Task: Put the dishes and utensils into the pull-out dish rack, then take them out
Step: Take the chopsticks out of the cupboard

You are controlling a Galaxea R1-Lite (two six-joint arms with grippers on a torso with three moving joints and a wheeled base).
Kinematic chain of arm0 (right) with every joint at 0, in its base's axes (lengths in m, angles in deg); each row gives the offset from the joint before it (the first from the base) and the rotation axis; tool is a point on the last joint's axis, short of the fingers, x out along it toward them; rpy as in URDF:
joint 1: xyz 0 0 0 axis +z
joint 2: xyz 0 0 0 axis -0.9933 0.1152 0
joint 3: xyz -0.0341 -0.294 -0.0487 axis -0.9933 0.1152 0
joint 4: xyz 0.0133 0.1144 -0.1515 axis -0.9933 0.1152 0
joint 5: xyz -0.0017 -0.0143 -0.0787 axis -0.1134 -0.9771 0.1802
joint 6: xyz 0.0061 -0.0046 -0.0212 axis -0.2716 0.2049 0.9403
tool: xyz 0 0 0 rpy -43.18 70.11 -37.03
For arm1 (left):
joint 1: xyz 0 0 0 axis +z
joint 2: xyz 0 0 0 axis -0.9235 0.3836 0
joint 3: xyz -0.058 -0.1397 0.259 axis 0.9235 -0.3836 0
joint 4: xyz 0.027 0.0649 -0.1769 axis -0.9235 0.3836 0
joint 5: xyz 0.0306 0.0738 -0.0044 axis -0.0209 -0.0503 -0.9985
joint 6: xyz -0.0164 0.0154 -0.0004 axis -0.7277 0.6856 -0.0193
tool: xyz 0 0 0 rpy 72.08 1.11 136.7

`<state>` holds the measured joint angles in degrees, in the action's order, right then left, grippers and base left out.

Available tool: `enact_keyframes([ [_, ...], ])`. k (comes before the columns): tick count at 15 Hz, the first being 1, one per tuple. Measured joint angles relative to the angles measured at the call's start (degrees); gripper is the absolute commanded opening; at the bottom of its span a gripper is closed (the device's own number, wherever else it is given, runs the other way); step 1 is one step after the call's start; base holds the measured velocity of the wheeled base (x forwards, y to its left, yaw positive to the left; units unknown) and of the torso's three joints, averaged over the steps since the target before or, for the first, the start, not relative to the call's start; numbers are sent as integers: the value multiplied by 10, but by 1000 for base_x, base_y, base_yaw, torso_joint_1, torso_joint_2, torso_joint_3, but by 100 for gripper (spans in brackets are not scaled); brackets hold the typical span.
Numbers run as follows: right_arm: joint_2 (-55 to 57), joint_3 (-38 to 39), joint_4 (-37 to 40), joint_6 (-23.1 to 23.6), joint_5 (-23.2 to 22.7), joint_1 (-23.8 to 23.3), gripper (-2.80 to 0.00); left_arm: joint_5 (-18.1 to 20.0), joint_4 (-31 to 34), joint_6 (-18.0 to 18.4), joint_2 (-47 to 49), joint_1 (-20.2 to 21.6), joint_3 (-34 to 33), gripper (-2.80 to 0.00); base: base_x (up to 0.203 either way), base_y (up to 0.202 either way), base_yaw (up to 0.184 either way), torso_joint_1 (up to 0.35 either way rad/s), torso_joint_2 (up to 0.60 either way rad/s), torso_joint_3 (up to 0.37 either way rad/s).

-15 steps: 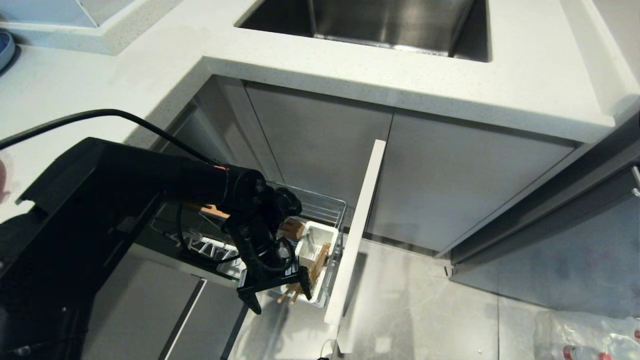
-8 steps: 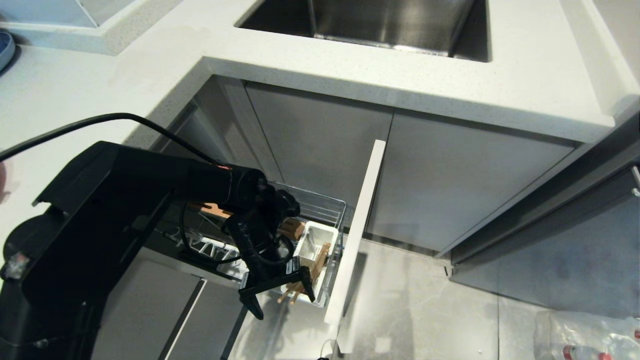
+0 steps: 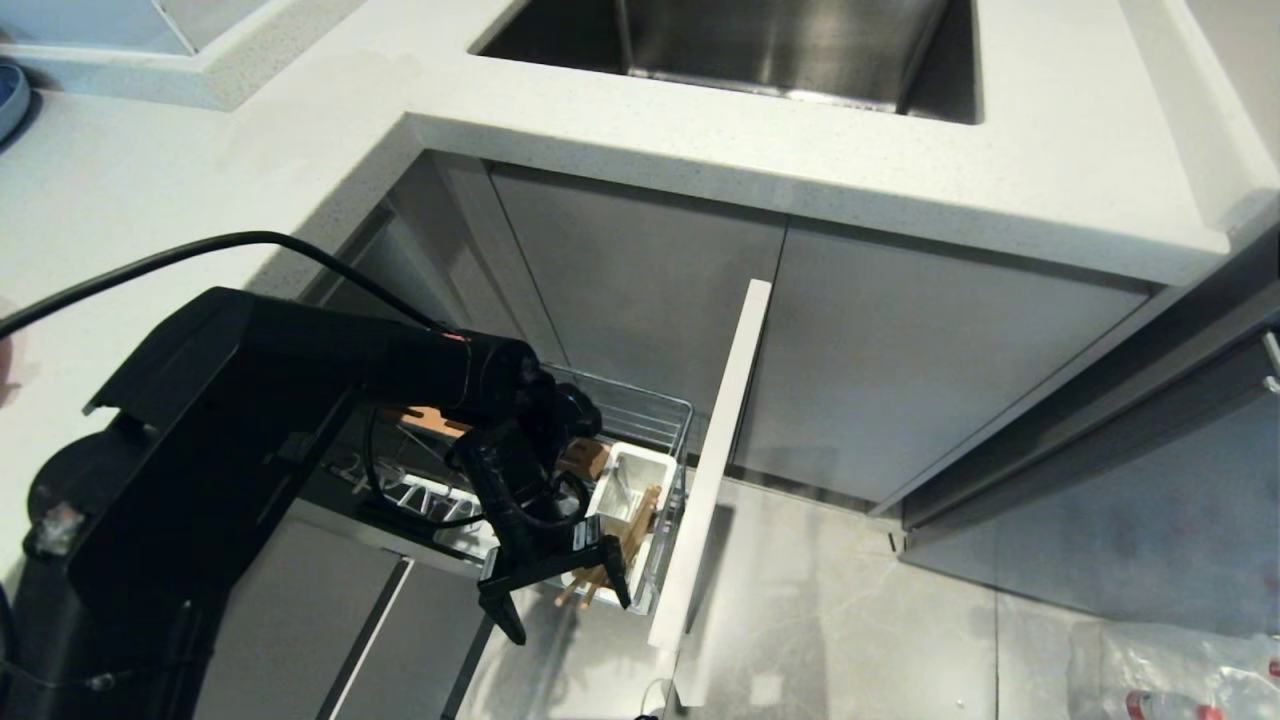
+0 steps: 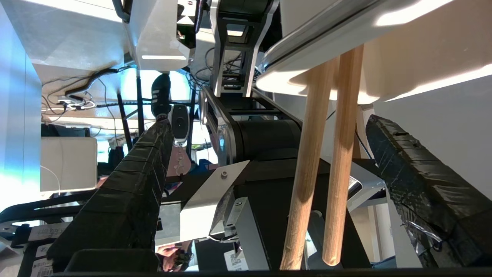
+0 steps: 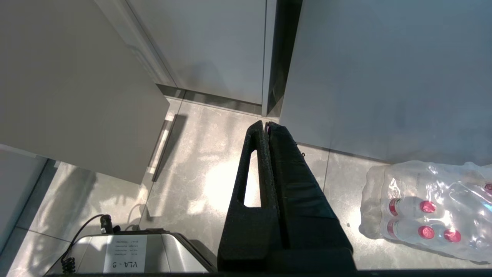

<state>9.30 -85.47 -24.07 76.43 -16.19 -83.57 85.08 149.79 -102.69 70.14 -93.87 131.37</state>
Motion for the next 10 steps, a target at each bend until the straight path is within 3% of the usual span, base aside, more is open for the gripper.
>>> enact_keyframes([
  [5, 0, 0, 0, 0, 0, 0, -280, -1, 1, 1, 1, 0, 2, 0, 0, 0, 0, 0, 0, 0],
  [6, 0, 0, 0, 0, 0, 0, -280, -1, 1, 1, 1, 0, 1, -280, 0, 0, 0, 0, 0, 0],
  [10, 0, 0, 0, 0, 0, 0, -280, -1, 1, 1, 1, 0, 3, -280, 0, 0, 0, 0, 0, 0],
])
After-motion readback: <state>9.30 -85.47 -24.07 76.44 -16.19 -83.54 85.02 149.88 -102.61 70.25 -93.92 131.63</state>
